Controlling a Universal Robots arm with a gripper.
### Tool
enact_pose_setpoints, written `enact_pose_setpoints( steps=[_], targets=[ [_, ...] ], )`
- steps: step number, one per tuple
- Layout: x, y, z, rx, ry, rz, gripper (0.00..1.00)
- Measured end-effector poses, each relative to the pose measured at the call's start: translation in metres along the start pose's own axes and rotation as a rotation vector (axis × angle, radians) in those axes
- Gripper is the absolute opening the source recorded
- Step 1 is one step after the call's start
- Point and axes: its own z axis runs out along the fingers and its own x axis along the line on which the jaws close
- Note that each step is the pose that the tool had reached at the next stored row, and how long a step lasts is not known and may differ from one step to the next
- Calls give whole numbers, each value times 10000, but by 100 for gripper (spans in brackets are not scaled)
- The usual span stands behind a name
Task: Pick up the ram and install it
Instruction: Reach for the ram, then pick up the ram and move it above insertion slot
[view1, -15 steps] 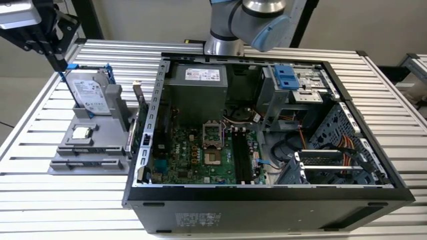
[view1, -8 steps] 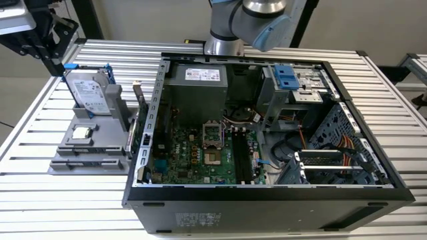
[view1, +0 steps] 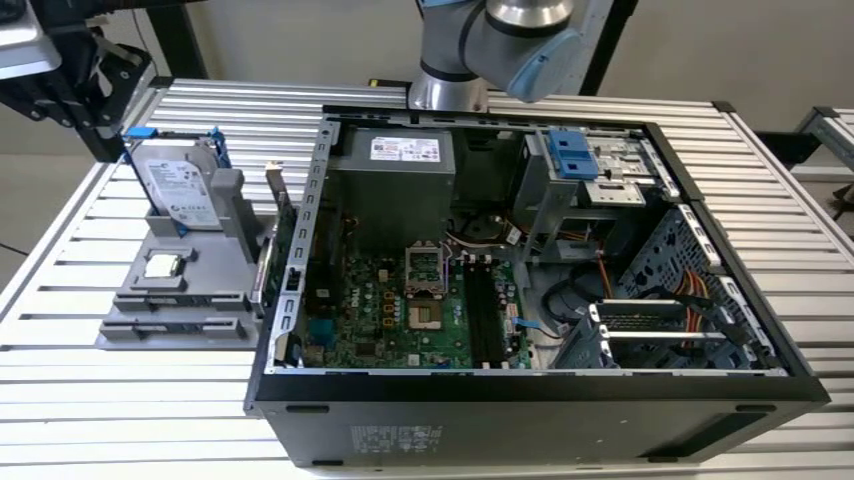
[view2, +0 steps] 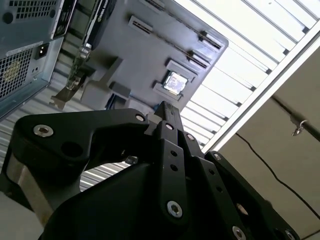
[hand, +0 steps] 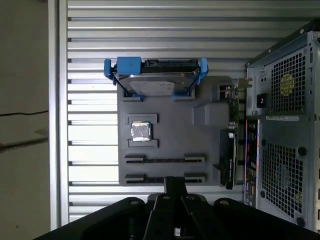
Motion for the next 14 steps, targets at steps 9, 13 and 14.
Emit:
enact_pose_setpoints(
  steps=[9,13,14],
  targets=[
    [-3,-155,-7,0,0,0,0],
    [-4,-226,-10,-1,-1,0,0],
    [-5,-244,-11,-1,0,0,0]
  ],
)
